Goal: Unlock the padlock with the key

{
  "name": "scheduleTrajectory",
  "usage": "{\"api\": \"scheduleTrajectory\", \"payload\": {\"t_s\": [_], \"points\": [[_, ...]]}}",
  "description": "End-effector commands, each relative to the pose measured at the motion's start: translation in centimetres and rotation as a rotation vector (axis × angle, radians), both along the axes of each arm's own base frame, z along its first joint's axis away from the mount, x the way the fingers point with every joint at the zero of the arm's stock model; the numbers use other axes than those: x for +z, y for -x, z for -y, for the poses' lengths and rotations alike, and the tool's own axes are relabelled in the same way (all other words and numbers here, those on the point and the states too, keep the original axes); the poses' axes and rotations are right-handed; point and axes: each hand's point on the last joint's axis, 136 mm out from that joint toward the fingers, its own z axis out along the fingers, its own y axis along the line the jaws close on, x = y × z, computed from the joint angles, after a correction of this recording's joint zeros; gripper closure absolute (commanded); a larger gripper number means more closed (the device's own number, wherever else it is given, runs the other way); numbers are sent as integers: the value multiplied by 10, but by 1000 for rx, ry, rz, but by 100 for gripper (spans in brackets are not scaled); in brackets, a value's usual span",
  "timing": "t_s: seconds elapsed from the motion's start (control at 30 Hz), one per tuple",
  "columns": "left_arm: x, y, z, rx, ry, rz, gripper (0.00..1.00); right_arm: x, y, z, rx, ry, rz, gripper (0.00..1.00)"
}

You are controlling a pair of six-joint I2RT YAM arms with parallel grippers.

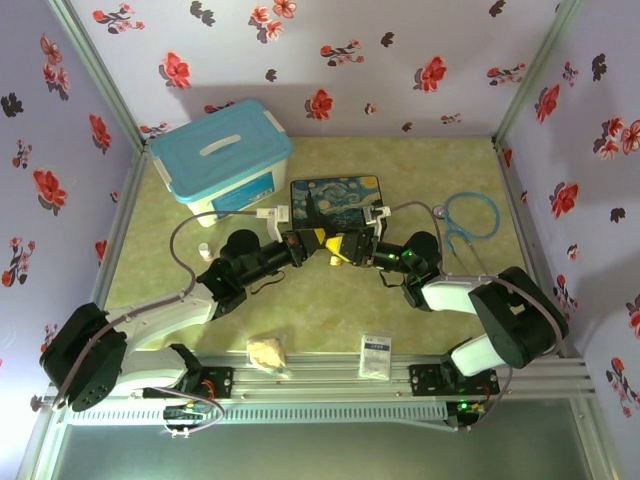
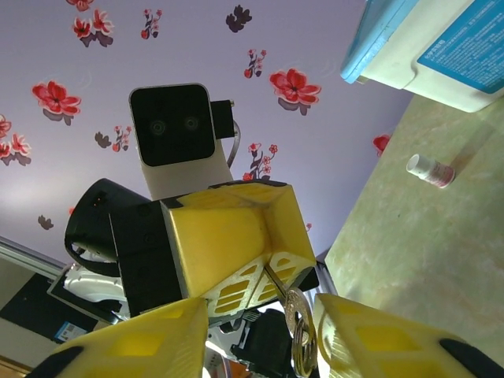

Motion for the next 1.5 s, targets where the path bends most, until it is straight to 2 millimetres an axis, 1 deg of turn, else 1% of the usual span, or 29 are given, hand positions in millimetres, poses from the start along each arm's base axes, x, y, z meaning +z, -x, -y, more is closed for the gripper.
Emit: {"api": "scheduleTrajectory", "payload": {"t_s": [0.0, 0.03, 0.1, 0.2, 0.43, 0.47, 0.5, 0.53, 0.57, 0.77, 1.0, 1.03, 1.1, 1.13, 1.2, 1.27, 1.37, 1.4, 1.43, 1.47], "points": [[8, 3, -3, -12, 20, 26, 100, 14, 4, -1, 21, -28, 69, 67], [8, 3, -2, -12, 22, 24, 100, 14, 4, 0, 14, -28, 71, 69], [7, 3, -2, -13, 21, 21, 100, 12, 3, -1, 14, -25, 65, 71], [6, 3, -2, -13, 19, 19, 100, 11, 2, 0, 12, -22, 66, 79], [5, 4, -3, -12, 17, 15, 100, 9, -1, 3, 0, -18, 63, 81], [4, 4, -3, -12, 15, 14, 100, 9, -1, 4, -3, -18, 64, 81], [4, 4, -3, -10, 14, 14, 100, 9, -1, 5, -3, -19, 61, 77], [4, 3, -3, -10, 14, 14, 100, 8, -1, 5, -2, -17, 60, 67], [4, 3, -3, -10, 15, 15, 100, 9, -2, 5, -4, -17, 61, 64], [4, 3, -2, -11, 18, 14, 100, 6, -5, 5, -13, -14, 58, 69], [4, 2, -2, -9, 15, 14, 100, 6, -2, 6, -6, -13, 60, 80], [3, 2, -2, -9, 14, 14, 100, 4, -2, 6, -8, -10, 58, 83], [1, 1, -2, -9, 15, 8, 100, 3, -1, 7, -9, -8, 56, 85], [1, 1, -1, -8, 16, 5, 100, 2, -1, 7, -8, -7, 56, 88], [0, 0, 0, -9, 17, 2, 100, 2, -1, 7, -8, -6, 59, 91], [-2, 0, 0, -8, 13, -1, 100, 4, -1, 7, -10, -8, 64, 95], [-3, 0, 1, -12, 1, -1, 100, 4, -1, 8, -17, -7, 67, 100], [-4, 0, 1, -12, -8, -1, 100, 3, 0, 8, -17, -4, 66, 100], [-6, 0, 1, -11, -15, -6, 94, 2, -1, 8, -21, 2, 67, 100], [-6, -1, 0, -6, -21, -7, 84, 1, -1, 9, -26, 9, 68, 100]]}}
